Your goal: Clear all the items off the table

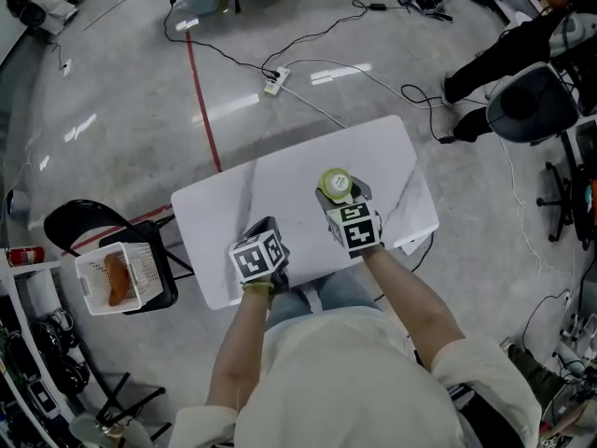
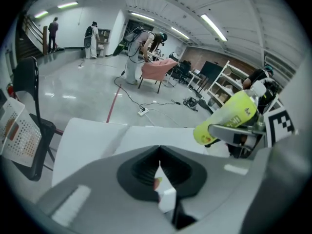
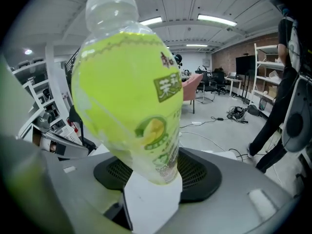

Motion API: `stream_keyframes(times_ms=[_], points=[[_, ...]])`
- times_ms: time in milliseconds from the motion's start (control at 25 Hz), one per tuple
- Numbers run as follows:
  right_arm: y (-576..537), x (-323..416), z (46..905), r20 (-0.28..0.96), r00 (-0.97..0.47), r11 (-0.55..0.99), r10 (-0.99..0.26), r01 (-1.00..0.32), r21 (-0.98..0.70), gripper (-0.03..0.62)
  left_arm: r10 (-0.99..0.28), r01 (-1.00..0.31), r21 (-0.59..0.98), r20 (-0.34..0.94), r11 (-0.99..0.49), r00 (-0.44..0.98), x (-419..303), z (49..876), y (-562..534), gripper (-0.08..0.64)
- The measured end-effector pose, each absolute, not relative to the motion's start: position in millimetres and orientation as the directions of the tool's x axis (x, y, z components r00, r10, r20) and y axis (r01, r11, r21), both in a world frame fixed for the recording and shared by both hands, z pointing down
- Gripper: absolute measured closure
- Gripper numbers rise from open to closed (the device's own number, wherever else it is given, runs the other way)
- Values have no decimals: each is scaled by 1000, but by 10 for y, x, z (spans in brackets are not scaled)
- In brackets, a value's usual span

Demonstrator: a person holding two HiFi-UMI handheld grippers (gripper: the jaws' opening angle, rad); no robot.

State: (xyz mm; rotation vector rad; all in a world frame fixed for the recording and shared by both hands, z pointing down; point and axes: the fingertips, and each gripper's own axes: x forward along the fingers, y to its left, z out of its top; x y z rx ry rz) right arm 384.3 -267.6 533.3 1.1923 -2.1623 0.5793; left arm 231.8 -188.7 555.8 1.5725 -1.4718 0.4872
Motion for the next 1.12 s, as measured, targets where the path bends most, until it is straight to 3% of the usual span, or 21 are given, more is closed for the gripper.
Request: stream_keyframes(times_ms=[1120], points=[[-1145,1549,4704,643,-563,631,-519,-760,-155,316,-648,-928,325,750,183,135,76,5079,-468,551]])
